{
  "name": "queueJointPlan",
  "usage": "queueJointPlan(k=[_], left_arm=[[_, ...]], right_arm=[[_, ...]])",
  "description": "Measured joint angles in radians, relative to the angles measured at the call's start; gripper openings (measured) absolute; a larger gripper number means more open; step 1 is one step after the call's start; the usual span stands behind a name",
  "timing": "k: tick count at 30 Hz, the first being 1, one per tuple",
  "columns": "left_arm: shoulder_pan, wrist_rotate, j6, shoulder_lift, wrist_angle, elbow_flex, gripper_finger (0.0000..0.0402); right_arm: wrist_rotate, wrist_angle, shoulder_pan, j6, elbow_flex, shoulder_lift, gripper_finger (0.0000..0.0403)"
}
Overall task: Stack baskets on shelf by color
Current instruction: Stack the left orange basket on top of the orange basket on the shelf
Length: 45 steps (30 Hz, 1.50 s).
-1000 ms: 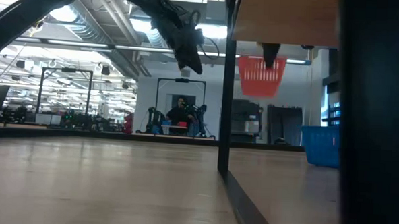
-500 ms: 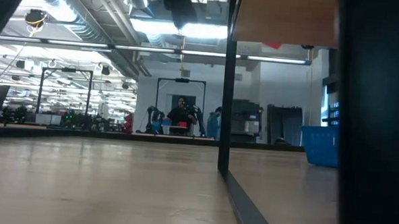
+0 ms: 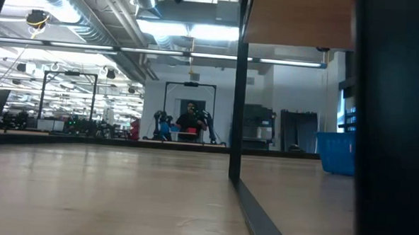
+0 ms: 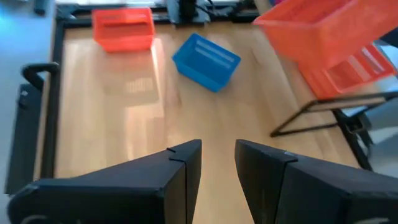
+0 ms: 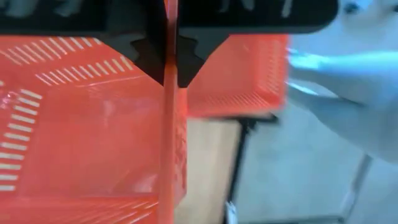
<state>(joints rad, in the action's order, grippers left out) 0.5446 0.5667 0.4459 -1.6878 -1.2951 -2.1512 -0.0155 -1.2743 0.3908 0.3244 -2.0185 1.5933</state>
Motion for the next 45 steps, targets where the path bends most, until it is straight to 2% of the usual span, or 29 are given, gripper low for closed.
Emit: queueJointPlan(k=[5,11,21,31,45], left_arm=[[-0.031,0.0,0.005,0.005,-0.037,0.001,0.0089],[-0.045,-0.006,0.007,0.009,-0.052,0.001,0.0089],[-0.051,-0.004,0.009,0.009,-0.051,0.001,0.0089],[-0.051,-0.004,0.001,0.009,-0.051,0.001,0.0089],[-0.051,-0.004,-0.002,0.009,-0.051,0.001,0.0089]], right_arm=[[0.022,0.053,0.067,0.019,-0.136,0.069,0.0],[0.066,0.042,0.162,0.133,-0.246,0.147,0.0],[0.065,-0.12,0.201,0.273,-0.248,0.238,0.0003],[0.155,-0.142,0.203,0.275,-0.248,0.267,0.0002],[0.155,-0.175,0.204,0.27,-0.243,0.267,0.002]])
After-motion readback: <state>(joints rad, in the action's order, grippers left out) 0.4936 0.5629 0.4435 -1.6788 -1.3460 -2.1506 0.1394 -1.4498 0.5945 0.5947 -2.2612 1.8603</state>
